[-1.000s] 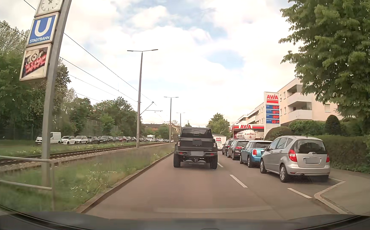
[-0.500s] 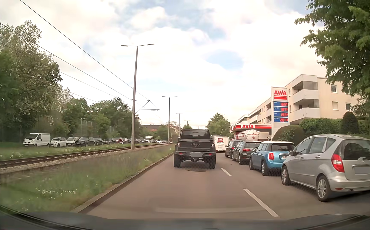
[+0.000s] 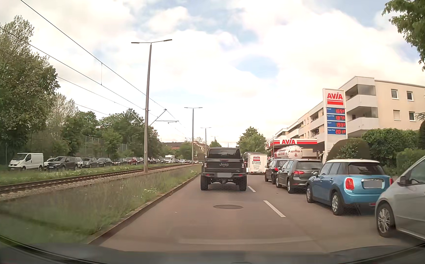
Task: Follow the waypoints while adhering to traffic rules and regulations
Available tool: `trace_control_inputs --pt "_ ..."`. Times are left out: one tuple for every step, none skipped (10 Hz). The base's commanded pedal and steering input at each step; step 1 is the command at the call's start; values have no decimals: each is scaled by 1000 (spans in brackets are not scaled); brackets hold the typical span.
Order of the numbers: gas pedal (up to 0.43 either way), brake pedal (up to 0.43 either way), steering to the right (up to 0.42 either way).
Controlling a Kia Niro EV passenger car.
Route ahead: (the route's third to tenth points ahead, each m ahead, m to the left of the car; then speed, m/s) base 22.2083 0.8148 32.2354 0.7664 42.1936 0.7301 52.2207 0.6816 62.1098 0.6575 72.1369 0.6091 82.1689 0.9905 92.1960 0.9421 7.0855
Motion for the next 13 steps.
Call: trace_control_inputs --pt "260 0 -3" --pt "260 0 -3" --pt "248 0 -3" --pt "240 0 -3" --pt "209 0 -3" --pt "169 0 -3" --pt "150 0 -3" --pt "150 0 -3" --pt "150 0 -3" --pt "150 0 -3" --pt "157 0 -3" --pt "157 0 -3" --pt "157 0 -3"
